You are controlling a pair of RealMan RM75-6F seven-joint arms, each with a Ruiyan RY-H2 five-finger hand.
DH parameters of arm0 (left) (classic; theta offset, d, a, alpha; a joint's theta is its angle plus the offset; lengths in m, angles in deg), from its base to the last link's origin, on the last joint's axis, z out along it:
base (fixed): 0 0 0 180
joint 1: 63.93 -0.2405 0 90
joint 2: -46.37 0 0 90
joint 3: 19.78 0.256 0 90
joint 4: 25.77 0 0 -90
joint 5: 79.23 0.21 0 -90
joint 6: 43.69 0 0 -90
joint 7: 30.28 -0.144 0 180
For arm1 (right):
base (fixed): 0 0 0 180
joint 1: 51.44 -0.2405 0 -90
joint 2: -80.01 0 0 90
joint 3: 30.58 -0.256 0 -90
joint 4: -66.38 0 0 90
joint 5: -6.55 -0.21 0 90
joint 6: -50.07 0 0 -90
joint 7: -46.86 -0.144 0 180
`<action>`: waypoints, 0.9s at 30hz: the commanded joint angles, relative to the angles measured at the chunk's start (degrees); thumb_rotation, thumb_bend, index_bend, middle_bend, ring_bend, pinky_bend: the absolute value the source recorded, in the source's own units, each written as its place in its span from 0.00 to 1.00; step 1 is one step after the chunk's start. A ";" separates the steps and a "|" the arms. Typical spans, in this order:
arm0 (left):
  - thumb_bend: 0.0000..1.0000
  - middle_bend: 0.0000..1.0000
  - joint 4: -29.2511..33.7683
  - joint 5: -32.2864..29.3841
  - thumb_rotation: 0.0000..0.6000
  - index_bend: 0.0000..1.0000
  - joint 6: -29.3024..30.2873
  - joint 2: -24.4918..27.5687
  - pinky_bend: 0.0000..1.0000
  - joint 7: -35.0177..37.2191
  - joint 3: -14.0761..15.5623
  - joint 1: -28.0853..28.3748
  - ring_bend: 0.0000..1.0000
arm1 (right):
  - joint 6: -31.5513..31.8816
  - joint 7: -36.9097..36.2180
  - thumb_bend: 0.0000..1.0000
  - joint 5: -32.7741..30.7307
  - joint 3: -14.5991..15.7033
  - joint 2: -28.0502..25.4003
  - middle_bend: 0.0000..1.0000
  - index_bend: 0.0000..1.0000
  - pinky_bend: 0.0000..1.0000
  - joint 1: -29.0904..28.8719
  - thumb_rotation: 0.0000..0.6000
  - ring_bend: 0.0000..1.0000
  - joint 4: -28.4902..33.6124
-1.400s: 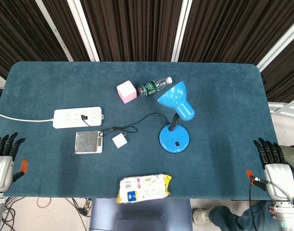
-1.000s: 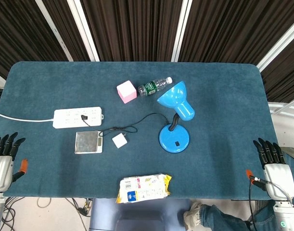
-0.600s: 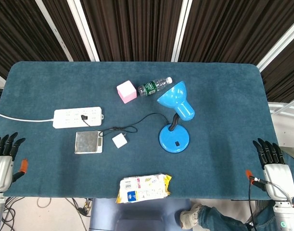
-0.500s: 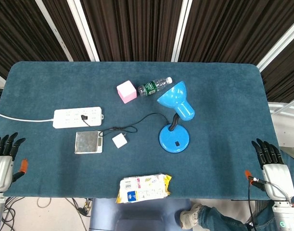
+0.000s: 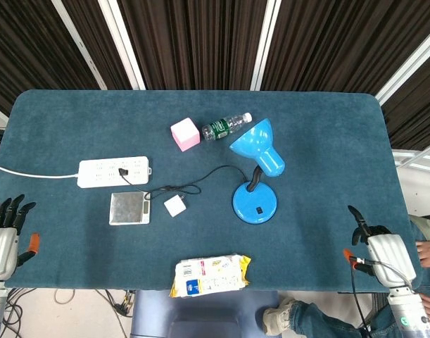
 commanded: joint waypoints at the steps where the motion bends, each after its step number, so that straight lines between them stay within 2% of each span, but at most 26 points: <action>1: 0.47 0.04 0.04 -0.10 1.00 0.17 -0.05 0.00 0.00 -0.04 0.02 -0.01 0.00 | -6.38 2.39 0.34 -1.27 -0.53 -0.45 0.69 0.01 0.54 -3.96 1.00 0.67 1.72; 6: 0.47 0.04 0.25 -0.40 1.00 0.17 -0.22 0.09 0.00 0.24 0.08 -0.08 0.00 | -15.41 7.07 0.41 -5.12 -2.37 0.59 0.75 0.04 0.60 -9.52 1.00 0.75 3.95; 13: 0.47 0.04 0.30 -0.54 1.00 0.17 -0.32 0.26 0.00 0.50 0.02 -0.04 0.00 | -23.69 14.21 0.43 -12.96 -5.14 4.67 0.76 0.05 0.67 -15.49 1.00 0.76 4.04; 18: 0.47 0.04 0.33 -0.65 1.00 0.17 -0.37 0.34 0.00 0.61 -0.02 -0.02 0.00 | -26.53 17.70 0.43 -17.71 -6.10 8.33 0.76 0.05 0.71 -18.22 1.00 0.76 3.20; 27: 0.47 0.04 0.35 -0.70 1.00 0.17 -0.43 0.53 0.00 0.83 -0.04 0.00 0.00 | -28.50 22.03 0.43 -22.11 -5.27 12.62 0.76 0.09 0.78 -20.71 1.00 0.76 1.55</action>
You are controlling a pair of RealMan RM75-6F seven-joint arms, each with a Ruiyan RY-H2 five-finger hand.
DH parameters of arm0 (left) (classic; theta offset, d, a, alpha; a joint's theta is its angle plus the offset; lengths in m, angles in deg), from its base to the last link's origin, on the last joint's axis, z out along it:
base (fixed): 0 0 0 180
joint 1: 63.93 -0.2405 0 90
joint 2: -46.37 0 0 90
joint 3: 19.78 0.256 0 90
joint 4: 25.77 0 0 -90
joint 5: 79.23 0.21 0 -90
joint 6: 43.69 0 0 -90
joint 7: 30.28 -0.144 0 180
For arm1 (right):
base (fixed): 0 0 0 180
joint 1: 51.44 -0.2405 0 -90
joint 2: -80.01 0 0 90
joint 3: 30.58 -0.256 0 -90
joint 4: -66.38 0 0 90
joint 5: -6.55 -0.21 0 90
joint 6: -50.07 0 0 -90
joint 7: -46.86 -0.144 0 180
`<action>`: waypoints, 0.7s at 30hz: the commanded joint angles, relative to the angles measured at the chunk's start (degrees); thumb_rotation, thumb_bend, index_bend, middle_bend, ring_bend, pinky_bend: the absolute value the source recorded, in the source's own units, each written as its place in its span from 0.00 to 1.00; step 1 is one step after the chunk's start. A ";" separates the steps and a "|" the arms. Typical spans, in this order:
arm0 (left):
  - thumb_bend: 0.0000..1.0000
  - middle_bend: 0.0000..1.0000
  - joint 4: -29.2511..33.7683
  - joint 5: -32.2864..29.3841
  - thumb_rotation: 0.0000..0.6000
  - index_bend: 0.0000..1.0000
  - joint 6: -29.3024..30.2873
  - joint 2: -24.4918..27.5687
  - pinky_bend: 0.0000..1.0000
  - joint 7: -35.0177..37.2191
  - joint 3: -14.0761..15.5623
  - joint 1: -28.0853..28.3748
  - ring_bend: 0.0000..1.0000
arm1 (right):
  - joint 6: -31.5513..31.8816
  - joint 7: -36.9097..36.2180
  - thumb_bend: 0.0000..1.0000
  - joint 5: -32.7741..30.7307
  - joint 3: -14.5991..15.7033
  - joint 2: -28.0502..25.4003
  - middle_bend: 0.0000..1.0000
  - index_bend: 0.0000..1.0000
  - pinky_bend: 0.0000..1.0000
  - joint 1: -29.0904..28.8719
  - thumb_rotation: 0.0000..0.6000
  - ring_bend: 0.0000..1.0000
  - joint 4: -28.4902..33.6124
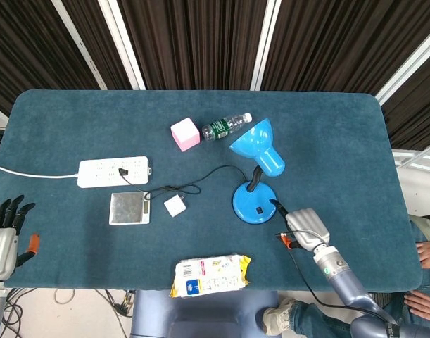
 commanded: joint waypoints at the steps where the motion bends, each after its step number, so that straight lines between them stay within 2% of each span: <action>1: 0.47 0.04 0.02 0.01 1.00 0.17 -0.03 0.03 0.00 0.00 0.03 0.00 0.00 | -0.13 0.65 0.43 -0.69 0.36 0.85 0.76 0.09 0.79 -0.44 1.00 0.76 -0.56; 7: 0.47 0.04 0.04 0.28 1.00 0.17 -0.14 -0.02 0.00 -0.22 0.23 0.06 0.00 | -0.14 1.46 0.43 -1.40 1.06 2.18 0.76 0.12 0.82 -1.09 1.00 0.76 -1.76; 21: 0.47 0.04 -0.09 0.25 1.00 0.17 -0.14 -0.03 0.00 -0.19 0.19 0.11 0.00 | -1.08 2.51 0.43 -3.76 1.71 5.65 0.76 0.13 0.89 -3.24 1.00 0.76 -4.31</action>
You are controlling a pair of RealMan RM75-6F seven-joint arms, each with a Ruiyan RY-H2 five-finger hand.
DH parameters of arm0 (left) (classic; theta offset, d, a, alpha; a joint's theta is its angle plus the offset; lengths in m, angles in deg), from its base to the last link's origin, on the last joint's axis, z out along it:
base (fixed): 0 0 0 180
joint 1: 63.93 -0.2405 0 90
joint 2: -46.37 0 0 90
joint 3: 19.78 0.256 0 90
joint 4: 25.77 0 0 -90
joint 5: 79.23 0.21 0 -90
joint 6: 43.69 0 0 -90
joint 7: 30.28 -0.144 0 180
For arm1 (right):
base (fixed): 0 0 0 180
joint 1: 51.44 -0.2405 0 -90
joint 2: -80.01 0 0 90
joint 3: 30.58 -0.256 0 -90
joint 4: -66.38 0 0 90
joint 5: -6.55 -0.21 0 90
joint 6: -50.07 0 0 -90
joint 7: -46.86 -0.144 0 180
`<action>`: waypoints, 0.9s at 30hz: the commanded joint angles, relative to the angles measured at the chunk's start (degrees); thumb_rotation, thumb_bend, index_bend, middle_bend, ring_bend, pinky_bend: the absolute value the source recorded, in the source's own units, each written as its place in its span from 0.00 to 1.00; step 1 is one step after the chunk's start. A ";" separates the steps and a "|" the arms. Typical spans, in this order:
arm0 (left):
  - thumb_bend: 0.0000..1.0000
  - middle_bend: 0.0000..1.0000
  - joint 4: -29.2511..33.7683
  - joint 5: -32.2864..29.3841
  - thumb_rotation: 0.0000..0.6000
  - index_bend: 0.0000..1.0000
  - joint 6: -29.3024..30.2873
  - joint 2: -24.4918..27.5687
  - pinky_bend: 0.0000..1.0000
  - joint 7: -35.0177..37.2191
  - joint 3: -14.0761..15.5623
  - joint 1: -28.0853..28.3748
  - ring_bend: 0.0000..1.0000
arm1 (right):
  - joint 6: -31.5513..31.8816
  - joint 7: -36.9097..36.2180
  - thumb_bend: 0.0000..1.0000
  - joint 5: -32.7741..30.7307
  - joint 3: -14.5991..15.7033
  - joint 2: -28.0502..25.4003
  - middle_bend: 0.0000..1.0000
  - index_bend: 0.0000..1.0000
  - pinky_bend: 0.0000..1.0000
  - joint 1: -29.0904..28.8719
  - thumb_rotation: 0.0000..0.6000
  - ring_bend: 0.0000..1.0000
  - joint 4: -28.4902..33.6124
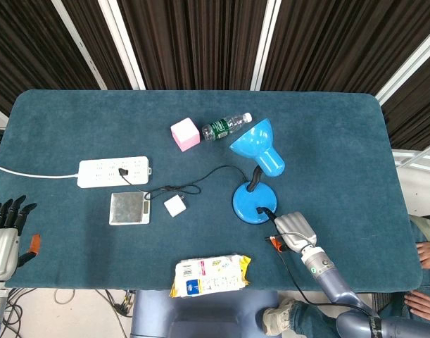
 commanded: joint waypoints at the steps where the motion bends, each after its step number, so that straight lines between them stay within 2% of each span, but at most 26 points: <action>1: 0.47 0.04 0.00 0.00 1.00 0.17 -0.02 0.01 0.00 0.00 0.02 0.00 0.00 | 0.06 0.01 0.43 -0.51 -0.03 0.28 0.76 0.13 0.89 -0.26 1.00 0.76 -0.06; 27: 0.47 0.04 -0.02 0.01 1.00 0.17 0.04 0.12 0.00 0.30 -0.03 0.02 0.00 | -0.64 3.25 0.43 -5.73 1.82 1.13 0.76 0.13 0.97 -2.49 1.00 0.76 -0.26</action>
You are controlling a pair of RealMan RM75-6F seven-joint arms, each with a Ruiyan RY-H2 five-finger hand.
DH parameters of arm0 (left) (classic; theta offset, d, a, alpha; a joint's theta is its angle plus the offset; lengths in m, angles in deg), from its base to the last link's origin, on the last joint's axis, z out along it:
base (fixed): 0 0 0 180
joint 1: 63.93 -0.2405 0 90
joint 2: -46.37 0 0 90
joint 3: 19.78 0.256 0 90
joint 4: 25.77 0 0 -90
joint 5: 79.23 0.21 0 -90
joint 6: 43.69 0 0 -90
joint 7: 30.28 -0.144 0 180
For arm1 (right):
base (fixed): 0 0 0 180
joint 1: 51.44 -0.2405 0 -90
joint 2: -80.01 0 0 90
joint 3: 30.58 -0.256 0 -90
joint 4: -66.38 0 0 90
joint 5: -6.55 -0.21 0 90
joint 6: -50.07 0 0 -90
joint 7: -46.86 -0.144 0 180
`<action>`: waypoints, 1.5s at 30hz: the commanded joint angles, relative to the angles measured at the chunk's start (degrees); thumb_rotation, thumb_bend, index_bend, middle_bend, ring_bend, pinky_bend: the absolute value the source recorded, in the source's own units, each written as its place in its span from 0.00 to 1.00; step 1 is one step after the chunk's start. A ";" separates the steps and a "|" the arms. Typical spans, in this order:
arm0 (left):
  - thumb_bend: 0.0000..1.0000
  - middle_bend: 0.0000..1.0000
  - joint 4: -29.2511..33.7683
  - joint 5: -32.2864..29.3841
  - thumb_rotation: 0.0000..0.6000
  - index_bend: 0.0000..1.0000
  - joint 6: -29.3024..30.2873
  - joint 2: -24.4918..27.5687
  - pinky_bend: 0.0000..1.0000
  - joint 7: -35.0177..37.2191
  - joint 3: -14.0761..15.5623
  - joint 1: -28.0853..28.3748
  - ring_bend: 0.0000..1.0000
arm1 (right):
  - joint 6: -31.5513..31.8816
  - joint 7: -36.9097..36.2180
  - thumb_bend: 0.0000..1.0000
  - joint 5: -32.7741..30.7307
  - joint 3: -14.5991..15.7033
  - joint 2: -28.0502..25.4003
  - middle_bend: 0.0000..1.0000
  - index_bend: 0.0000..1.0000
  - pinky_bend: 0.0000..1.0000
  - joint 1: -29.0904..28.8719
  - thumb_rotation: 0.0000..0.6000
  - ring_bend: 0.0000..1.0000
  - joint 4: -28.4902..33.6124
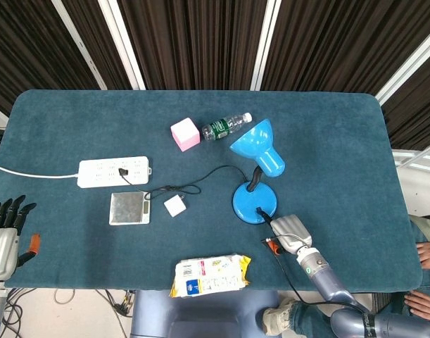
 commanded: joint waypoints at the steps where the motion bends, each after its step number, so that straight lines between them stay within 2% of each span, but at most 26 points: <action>1: 0.47 0.04 -0.03 -0.01 1.00 0.17 0.00 0.01 0.00 -0.01 -0.02 0.01 0.00 | 0.16 -0.05 0.42 -0.20 0.13 -0.10 0.76 0.13 0.98 -0.07 1.00 0.76 -0.01; 19: 0.47 0.04 0.01 -0.07 1.00 0.17 0.04 0.02 0.00 0.02 -0.03 0.00 0.00 | -0.27 -1.75 0.43 -0.47 1.84 -0.32 0.76 0.13 1.00 -0.28 1.00 0.76 -0.95; 25: 0.47 0.04 0.07 -0.18 1.00 0.17 0.07 0.13 0.00 0.09 -0.10 -0.01 0.00 | 2.36 -3.59 0.43 0.93 0.43 -1.97 0.76 0.13 1.00 0.03 1.00 0.74 1.20; 28: 0.47 0.04 0.06 -0.16 1.00 0.17 0.10 0.16 0.00 0.14 -0.12 0.00 0.00 | 4.09 -5.31 0.43 2.14 -0.13 -3.45 0.72 0.13 1.00 0.79 1.00 0.66 3.38; 31: 0.47 0.04 0.13 -0.27 1.00 0.17 0.07 0.19 0.00 0.23 -0.13 -0.03 0.00 | 6.13 -10.20 0.43 4.23 -0.23 -8.45 0.65 0.11 1.00 3.01 1.00 0.59 9.48; 33: 0.47 0.04 0.17 -0.23 1.00 0.17 0.13 0.20 0.00 0.14 -0.13 -0.03 0.00 | 8.81 -12.76 0.43 6.81 0.63 -12.53 0.57 0.08 1.00 5.36 1.00 0.51 13.02; 35: 0.47 0.04 0.24 -0.26 1.00 0.17 0.12 0.14 0.00 -0.04 -0.10 -0.04 0.00 | 12.78 -15.67 0.43 11.98 3.34 -17.59 0.49 0.06 1.00 9.08 1.00 0.43 16.18; 36: 0.47 0.04 0.28 -0.25 1.00 0.17 0.13 0.12 0.00 -0.11 -0.08 -0.04 0.00 | 13.87 -17.04 0.43 13.90 4.35 -19.09 0.44 0.05 0.97 10.25 1.00 0.38 16.59; 38: 0.47 0.04 0.32 -0.12 1.00 0.17 0.21 0.06 0.00 -0.30 -0.04 -0.04 0.00 | 16.06 -20.70 0.43 17.87 6.17 -21.58 0.36 0.03 0.57 12.47 1.00 0.29 16.70; 39: 0.47 0.04 0.31 -0.03 1.00 0.17 0.27 0.01 0.00 -0.40 -0.01 -0.06 0.00 | 17.59 -22.90 0.43 20.16 7.01 -22.50 0.32 0.02 0.28 13.68 1.00 0.25 16.27; 40: 0.47 0.04 0.31 0.01 1.00 0.17 0.31 -0.03 0.00 -0.48 0.01 -0.07 0.00 | 19.05 -24.36 0.43 21.90 7.58 -22.97 0.28 0.02 0.07 14.68 1.00 0.22 15.64; 41: 0.47 0.04 0.31 0.03 1.00 0.17 0.33 -0.06 0.00 -0.54 0.03 -0.07 0.00 | 20.58 -25.44 0.43 23.60 8.05 -23.21 0.26 0.02 0.00 15.60 1.00 0.19 14.76; 45: 0.47 0.04 0.26 0.09 1.00 0.17 0.47 -0.09 0.00 -0.72 0.00 -0.10 0.00 | 30.89 -24.73 0.43 29.71 8.64 -21.02 0.20 0.02 0.00 20.77 1.00 0.08 7.90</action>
